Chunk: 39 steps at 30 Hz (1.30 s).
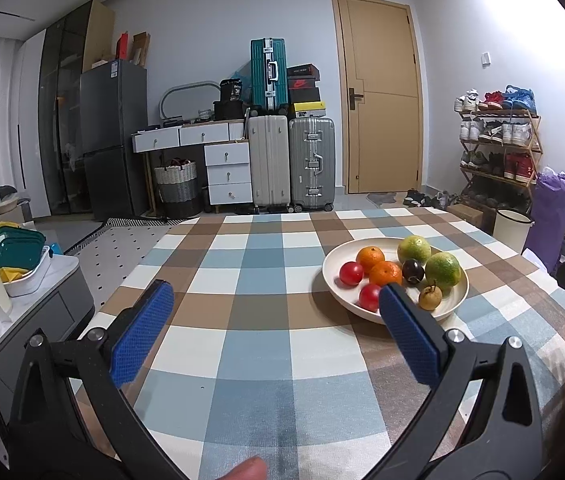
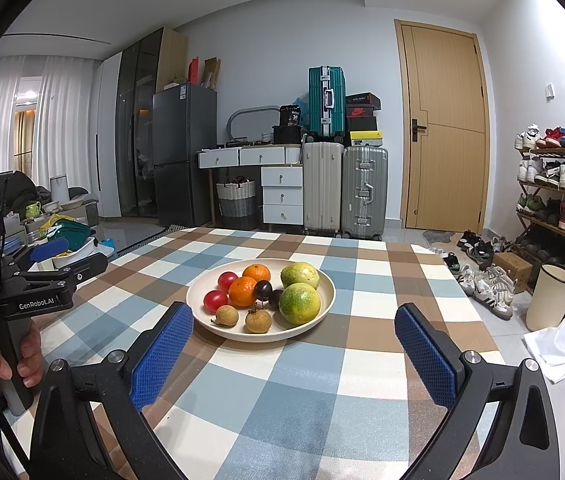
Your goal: Organize fruits
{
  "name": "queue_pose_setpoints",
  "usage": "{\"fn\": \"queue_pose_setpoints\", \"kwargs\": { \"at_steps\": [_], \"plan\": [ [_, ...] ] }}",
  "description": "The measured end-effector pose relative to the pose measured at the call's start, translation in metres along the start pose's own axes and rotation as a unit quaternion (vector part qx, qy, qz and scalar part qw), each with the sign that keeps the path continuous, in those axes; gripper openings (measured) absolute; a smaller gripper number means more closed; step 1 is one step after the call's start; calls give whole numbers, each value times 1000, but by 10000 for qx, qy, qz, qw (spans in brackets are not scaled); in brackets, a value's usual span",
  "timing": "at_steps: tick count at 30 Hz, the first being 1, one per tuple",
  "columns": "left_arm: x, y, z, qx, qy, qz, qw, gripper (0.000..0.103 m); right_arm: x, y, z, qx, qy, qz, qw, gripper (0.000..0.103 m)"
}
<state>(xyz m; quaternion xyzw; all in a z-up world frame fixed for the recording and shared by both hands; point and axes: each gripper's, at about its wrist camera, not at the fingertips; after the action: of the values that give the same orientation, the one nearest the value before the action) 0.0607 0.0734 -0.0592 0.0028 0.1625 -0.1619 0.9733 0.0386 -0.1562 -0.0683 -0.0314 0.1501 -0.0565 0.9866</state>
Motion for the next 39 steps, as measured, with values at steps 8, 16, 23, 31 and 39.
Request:
{"fn": "queue_pose_setpoints", "kwargs": {
  "at_steps": [8,16,23,31,39],
  "plan": [
    [0,0,0,-2,0,2,10000,102,0,0,0,1,-1,0,10000,103],
    [0,0,-1,-5,2,33,10000,102,0,0,0,1,0,-1,10000,103],
    [1,0,1,-15,18,86,10000,102,0,0,0,3,2,-2,10000,103],
    [1,0,0,-25,14,89,10000,102,0,0,0,2,1,-1,10000,103],
    [0,-1,0,-8,4,80,10000,102,0,0,0,4,0,-1,10000,103]
  ]
}}
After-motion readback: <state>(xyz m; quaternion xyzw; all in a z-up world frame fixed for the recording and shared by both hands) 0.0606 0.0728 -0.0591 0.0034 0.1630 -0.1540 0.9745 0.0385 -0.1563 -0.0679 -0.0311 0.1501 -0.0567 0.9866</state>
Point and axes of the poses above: each gripper's, at about its wrist camera, not at the fingertips, and x roughly the way its jaws point, y to its left, z to its top, and after that the axes turned 15 degrees about -z, right-handed
